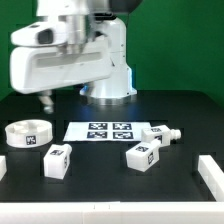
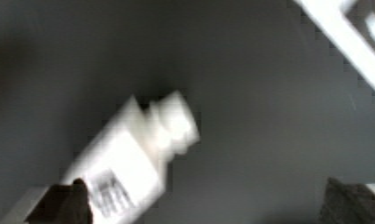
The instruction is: Assemble stool
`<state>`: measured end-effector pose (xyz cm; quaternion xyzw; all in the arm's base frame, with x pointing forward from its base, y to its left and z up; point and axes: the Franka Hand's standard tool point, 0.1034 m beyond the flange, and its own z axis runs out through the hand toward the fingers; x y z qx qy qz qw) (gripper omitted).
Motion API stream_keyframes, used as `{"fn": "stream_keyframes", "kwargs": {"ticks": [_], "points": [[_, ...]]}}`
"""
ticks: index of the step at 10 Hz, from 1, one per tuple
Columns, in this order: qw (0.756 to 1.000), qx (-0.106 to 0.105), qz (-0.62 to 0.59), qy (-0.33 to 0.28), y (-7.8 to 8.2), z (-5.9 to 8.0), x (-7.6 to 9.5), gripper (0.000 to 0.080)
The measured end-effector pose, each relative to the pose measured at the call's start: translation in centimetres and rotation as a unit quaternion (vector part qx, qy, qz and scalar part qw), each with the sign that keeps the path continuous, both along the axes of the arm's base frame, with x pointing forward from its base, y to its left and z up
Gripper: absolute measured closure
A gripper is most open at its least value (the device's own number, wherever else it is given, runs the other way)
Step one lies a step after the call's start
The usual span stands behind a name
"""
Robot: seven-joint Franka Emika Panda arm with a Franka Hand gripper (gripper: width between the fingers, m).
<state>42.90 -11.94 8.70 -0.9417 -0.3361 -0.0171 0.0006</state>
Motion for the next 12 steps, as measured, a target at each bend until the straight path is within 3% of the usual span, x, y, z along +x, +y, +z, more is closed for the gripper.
{"fn": "stream_keyframes", "kwargs": {"ticks": [1, 5, 8, 9, 12], "points": [[1.000, 0.008, -0.004, 0.007, -1.2, -0.6, -0.3, 0.0150], [0.999, 0.007, -0.037, 0.009, -1.0, -0.9, -0.3, 0.0150], [0.993, -0.005, -0.117, 0.011, -2.7, -3.6, -4.8, 0.0150], [0.993, -0.004, -0.115, 0.013, -3.5, -4.0, -5.4, 0.0150], [0.991, -0.004, -0.131, 0.013, -3.2, -4.0, -5.4, 0.0150]]}}
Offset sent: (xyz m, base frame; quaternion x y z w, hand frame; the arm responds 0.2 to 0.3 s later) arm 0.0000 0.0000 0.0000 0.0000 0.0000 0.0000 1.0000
